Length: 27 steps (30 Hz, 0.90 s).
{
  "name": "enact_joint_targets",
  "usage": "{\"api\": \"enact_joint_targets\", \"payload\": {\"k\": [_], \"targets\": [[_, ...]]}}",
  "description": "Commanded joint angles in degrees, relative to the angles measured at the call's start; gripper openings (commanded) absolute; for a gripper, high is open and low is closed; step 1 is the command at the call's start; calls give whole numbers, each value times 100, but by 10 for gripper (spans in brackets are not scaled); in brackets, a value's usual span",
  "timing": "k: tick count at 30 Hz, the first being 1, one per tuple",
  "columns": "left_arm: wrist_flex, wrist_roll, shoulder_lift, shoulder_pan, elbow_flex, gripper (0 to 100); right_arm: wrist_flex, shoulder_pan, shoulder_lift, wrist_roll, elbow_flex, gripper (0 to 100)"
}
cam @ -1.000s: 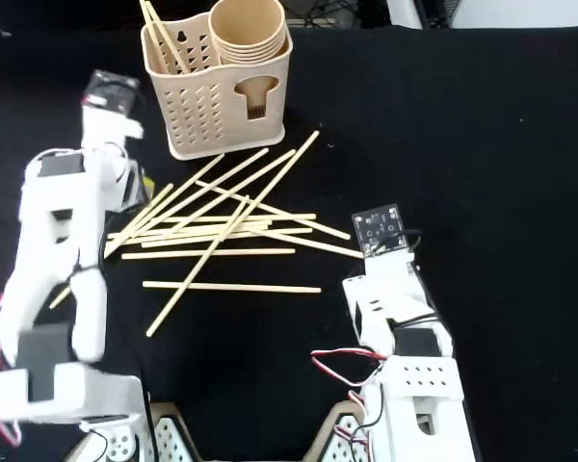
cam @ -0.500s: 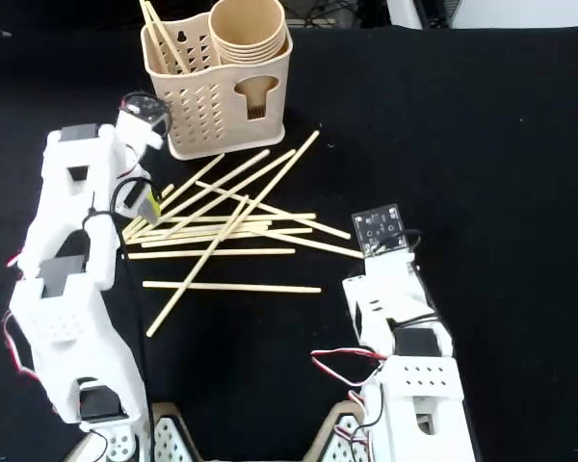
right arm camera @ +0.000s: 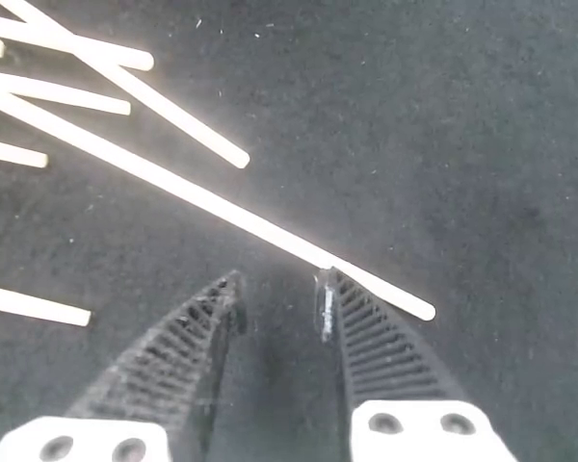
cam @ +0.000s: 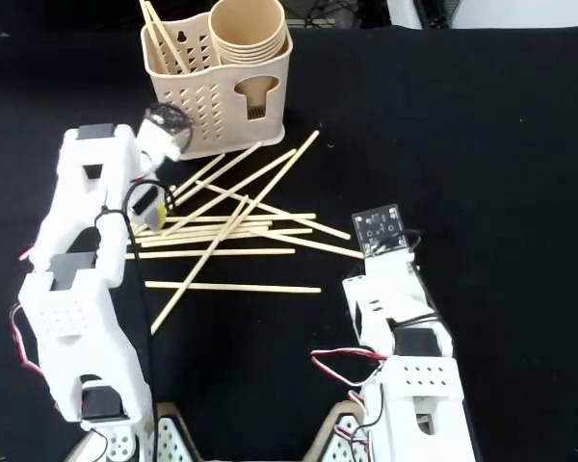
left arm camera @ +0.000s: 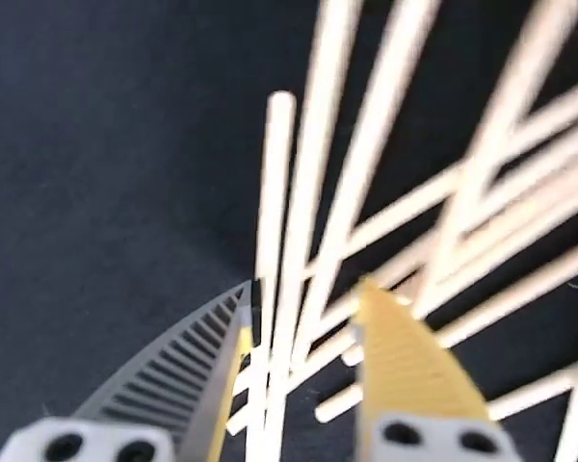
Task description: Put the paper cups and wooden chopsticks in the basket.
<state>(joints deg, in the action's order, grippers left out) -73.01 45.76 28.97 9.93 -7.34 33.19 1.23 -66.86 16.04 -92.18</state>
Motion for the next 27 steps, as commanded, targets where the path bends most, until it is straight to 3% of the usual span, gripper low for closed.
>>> {"api": "enact_joint_targets", "payload": {"k": [1, 14, 27], "targets": [[-88, 290, 18, -119, 207, 88, -105, -44, -66, 9, 22, 141], [-97, 413, -35, -277, 426, 33, -105, -44, -66, 9, 22, 141], [-1275, 659, -1424, -312, 418, 31, -105, -44, -66, 9, 22, 141]]}}
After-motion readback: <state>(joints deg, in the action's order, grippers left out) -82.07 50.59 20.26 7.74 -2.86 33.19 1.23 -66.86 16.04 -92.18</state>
